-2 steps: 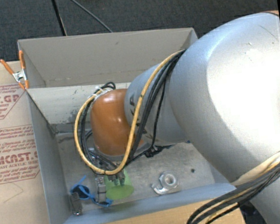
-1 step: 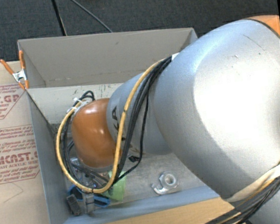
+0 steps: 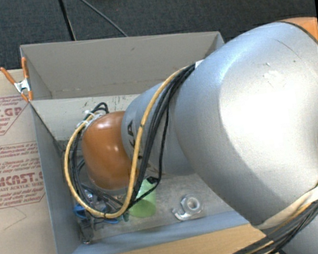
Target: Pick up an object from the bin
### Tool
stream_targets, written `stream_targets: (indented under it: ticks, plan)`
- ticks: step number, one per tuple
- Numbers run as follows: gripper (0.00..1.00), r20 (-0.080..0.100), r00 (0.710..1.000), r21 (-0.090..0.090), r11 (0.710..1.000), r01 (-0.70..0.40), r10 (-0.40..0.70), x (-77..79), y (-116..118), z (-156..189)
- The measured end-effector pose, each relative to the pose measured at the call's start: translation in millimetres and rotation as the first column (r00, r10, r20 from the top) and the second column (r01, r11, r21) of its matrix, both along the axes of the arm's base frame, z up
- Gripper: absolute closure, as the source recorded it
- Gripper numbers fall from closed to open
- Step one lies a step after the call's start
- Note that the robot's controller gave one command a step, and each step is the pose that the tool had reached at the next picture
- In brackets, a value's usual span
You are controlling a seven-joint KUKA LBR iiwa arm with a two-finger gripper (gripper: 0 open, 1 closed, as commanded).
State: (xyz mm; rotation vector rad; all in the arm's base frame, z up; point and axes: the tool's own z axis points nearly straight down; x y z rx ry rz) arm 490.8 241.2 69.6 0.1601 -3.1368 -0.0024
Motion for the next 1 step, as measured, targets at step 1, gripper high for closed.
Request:
stream_targets:
  ticks: [1]
  plan:
    - [1.0,0.01,0.999,0.004,0.999,0.053,-0.053,21.5,-18.1,215.7]
